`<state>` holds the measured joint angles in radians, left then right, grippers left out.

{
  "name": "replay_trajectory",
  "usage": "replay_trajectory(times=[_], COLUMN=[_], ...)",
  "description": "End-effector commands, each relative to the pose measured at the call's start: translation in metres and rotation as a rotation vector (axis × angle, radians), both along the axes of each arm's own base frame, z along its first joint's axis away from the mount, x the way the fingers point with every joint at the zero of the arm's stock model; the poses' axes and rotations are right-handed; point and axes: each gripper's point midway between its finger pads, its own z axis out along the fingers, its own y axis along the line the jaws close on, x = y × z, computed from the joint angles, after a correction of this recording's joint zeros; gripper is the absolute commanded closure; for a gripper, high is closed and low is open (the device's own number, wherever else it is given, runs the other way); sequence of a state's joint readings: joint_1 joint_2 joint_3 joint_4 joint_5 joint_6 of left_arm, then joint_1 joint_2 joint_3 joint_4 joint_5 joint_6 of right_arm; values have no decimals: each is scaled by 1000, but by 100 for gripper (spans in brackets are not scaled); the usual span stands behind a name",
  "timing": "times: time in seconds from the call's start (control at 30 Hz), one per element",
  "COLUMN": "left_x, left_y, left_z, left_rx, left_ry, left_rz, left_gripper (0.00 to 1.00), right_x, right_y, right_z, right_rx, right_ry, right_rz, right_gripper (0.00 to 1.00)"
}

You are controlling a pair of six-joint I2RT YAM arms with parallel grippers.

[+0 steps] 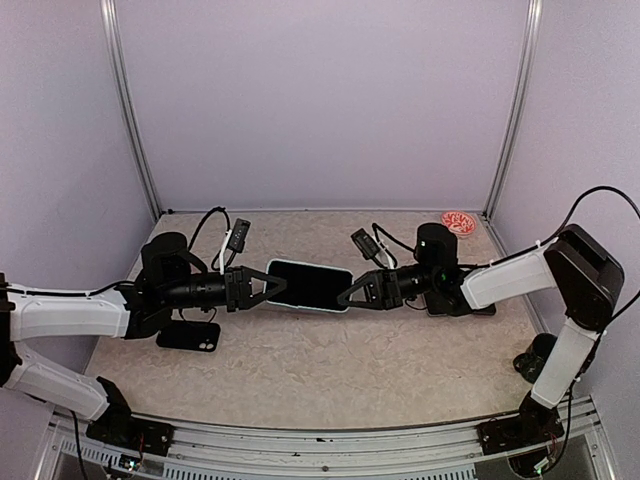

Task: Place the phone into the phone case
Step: Press the phone onto the phone case.

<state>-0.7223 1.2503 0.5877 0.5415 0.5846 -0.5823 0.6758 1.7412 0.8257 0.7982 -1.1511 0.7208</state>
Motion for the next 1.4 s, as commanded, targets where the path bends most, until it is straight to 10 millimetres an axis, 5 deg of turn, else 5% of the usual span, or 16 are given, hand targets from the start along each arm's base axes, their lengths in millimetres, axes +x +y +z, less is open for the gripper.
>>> replay_trajectory(times=[0.0, 0.2, 0.33, 0.47, 0.7, 1.03, 1.37], left_x=[1, 1, 1, 1, 0, 0, 2], left_y=[-3, -4, -3, -1, -2, 2, 6], left_z=[33, 31, 33, 33, 31, 28, 31], left_rx=[-55, -45, -38, -35, -37, -28, -58], left_ry=[-134, -133, -145, -146, -138, -139, -128], left_rz=[12, 13, 19, 22, 13, 28, 23], left_gripper=[100, 100, 100, 100, 100, 100, 100], right_x=[6, 14, 12, 13, 24, 18, -15], right_y=[9, 11, 7, 3, -1, -21, -50], right_z=[-4, -8, -4, 1, 13, 28, 65], right_rx=[-47, -93, -100, -110, -104, -43, 106], right_ry=[53, 18, -17, -89, -151, -158, -206], right_rz=[-18, -60, -70, -92, -134, -102, 20], right_gripper=[100, 100, 60, 49, 53, 99, 100])
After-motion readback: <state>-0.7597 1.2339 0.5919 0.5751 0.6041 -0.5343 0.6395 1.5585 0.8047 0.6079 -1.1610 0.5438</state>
